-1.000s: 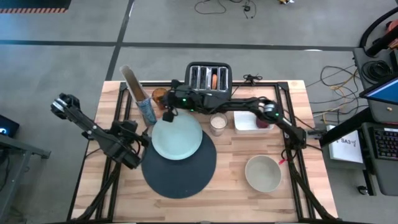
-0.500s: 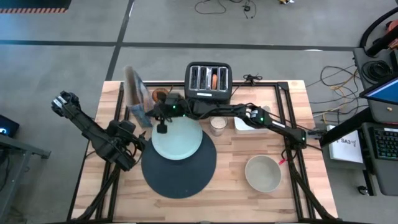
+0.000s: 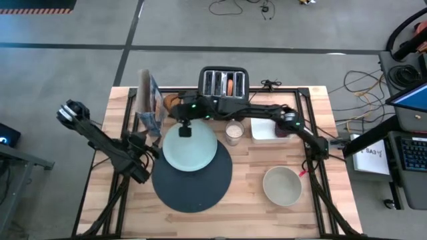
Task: Arrange a breakfast setting
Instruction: Pour the cereal from the blue cereal box into the gray bowl
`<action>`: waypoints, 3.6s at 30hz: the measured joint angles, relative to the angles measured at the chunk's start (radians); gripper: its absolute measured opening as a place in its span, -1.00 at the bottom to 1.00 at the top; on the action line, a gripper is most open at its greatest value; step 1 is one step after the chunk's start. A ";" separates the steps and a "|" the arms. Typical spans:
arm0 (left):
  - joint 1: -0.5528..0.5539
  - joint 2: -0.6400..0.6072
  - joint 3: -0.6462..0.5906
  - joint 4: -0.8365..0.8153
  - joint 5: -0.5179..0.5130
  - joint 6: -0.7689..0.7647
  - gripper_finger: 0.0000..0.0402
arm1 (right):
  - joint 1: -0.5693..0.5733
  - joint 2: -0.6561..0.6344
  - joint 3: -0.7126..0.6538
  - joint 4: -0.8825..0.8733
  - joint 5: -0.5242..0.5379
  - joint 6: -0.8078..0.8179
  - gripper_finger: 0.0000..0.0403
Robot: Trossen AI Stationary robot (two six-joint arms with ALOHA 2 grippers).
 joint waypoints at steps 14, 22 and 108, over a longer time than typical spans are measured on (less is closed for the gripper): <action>0.008 0.168 0.025 0.059 0.014 0.009 0.47 | 0.087 -0.605 -0.849 0.340 0.171 0.006 -0.96; 0.012 0.210 0.092 0.071 0.091 -0.016 0.55 | 0.167 -0.842 -1.236 0.689 0.326 -0.026 -0.96; 0.539 0.623 -0.029 0.310 -0.149 -0.238 0.42 | 0.086 -1.048 -1.463 0.758 0.341 -0.148 -0.96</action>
